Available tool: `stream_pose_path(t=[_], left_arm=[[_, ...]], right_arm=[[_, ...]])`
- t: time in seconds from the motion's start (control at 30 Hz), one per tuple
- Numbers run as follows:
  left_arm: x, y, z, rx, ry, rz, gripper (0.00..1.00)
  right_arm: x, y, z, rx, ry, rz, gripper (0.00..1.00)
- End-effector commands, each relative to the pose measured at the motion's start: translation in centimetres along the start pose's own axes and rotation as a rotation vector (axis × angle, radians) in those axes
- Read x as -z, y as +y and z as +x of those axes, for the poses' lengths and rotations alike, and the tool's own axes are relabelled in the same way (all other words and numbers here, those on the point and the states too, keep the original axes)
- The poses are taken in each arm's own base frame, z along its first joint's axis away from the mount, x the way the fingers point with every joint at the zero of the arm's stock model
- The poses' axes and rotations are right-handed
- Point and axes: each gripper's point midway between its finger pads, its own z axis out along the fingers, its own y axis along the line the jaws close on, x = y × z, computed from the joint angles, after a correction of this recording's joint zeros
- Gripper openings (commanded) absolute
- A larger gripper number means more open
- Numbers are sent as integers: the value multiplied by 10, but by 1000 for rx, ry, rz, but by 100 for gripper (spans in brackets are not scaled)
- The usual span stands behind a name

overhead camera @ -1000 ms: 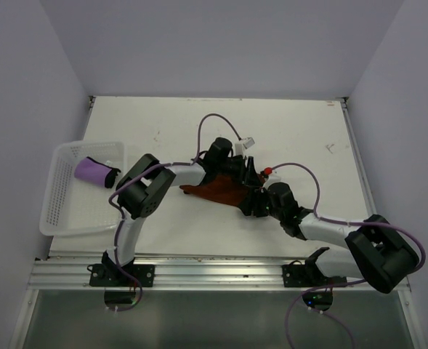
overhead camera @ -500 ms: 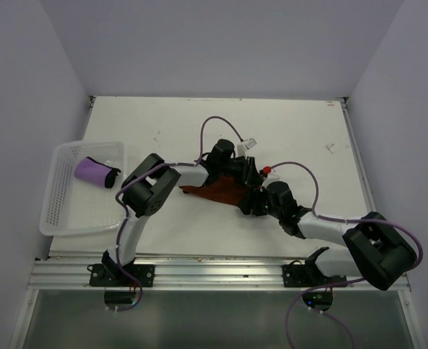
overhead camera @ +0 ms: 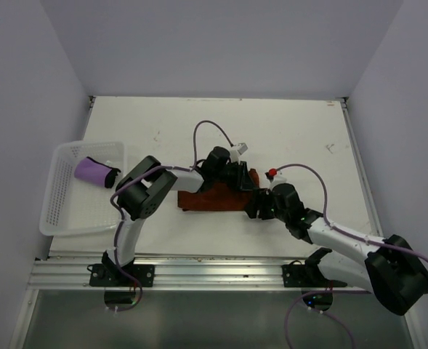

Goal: Roll the towels
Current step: Roll the towel

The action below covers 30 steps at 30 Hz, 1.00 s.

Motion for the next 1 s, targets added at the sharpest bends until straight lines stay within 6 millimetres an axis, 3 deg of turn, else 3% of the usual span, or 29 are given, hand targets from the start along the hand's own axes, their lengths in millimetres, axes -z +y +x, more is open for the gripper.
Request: stream_pose_path(t=[0.0, 0.17, 0.37, 0.5, 0.97], left_arm=[[5, 13, -5, -16, -48, -59, 31], [7, 15, -1, -8, -54, -63, 31], [16, 17, 7, 3, -62, -75, 31], [20, 22, 15, 7, -55, -89, 31], [27, 19, 30, 12, -41, -96, 31]], right_arm=[[17, -4, -7, 6, 0, 50, 64], [28, 7, -22, -8, -16, 34, 66], [29, -15, -17, -147, -10, 181, 53], [21, -25, -8, -220, 21, 220, 50], [1, -25, 5, -411, 67, 110, 56]])
